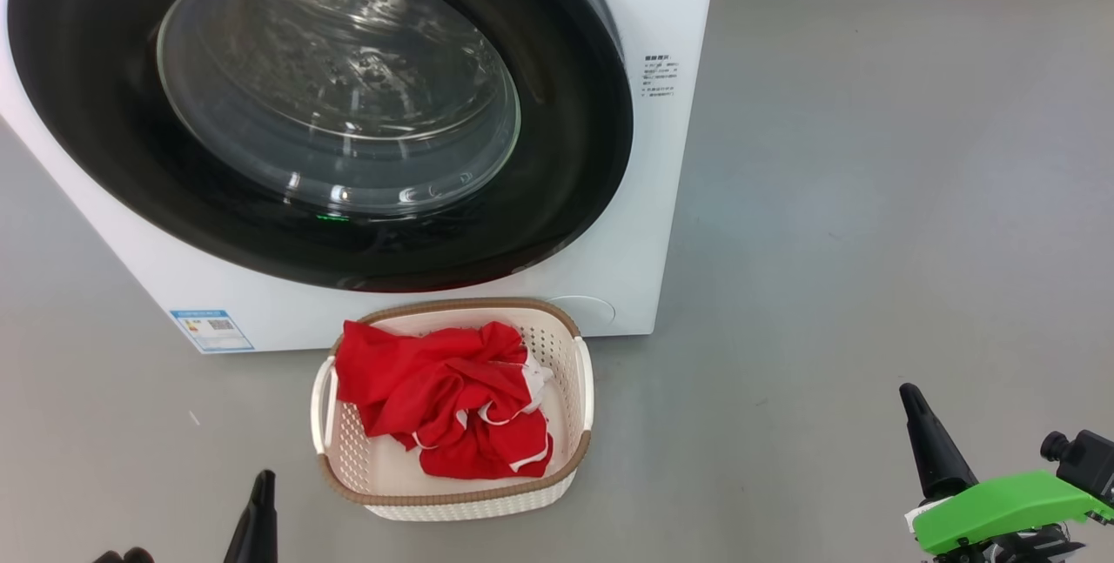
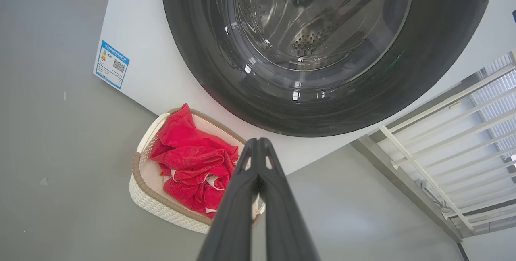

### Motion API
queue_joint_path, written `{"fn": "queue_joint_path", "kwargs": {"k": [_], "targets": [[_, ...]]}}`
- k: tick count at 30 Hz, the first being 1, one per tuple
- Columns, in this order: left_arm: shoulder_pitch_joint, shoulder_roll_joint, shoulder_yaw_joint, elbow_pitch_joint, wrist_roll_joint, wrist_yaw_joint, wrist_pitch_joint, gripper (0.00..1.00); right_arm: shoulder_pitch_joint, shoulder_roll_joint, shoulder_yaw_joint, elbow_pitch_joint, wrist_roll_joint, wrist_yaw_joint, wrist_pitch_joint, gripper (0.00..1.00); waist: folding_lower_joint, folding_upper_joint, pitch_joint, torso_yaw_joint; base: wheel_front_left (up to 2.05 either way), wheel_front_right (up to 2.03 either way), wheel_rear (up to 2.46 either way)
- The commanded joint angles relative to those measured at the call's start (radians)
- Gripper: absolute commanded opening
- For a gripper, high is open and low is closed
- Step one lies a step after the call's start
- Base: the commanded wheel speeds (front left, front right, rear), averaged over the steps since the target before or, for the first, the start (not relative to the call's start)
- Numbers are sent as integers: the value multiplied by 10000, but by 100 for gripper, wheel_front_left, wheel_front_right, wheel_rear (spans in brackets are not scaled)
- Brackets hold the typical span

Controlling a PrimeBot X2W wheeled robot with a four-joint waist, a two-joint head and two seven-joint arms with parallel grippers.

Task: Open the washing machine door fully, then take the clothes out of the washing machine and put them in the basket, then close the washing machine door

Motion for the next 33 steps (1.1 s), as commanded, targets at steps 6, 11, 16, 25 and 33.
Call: {"fn": "queue_joint_path", "kwargs": {"k": [6,11,16,25,33], "targets": [[-512,176,133,-324,-829,-34,187,0,-470,-15,-125,-345,652,-19,218,0,-1,-1,-36,10,0,0,0],[-565,184,143,-343,-1390,-37,331,0,-498,34,-203,-393,1081,-20,365,0,-1,-1,-66,18,0,0,0],[-617,191,153,-362,-1951,-39,475,0,-525,83,-282,-440,1510,-22,512,0,-1,-1,-96,26,0,0,0],[-701,203,169,-392,-2846,-44,704,0,-569,161,-409,-515,2192,-24,748,0,-1,-1,-143,38,0,0,0],[-786,214,184,-422,-3745,-48,934,0,-613,241,-537,-591,2876,-27,985,0,-1,-1,-191,51,0,0,0]]}}
